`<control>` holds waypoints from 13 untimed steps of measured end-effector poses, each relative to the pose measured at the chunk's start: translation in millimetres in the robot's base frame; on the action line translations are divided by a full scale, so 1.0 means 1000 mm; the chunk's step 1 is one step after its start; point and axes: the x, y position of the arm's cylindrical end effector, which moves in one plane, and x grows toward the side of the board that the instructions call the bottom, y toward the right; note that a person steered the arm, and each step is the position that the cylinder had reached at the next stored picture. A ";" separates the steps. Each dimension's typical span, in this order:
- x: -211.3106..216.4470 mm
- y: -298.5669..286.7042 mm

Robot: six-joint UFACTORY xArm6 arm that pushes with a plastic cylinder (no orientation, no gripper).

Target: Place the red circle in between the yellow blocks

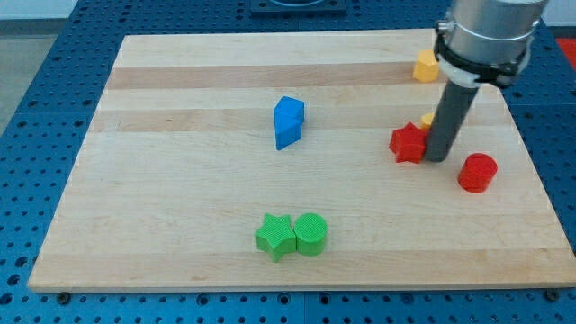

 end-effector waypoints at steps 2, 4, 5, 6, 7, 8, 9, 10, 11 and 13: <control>0.024 -0.023; 0.064 -0.021; 0.073 0.015; 0.069 0.043; 0.060 0.058; 0.053 0.058; 0.051 0.068; 0.050 0.085; 0.049 0.085; 0.018 0.072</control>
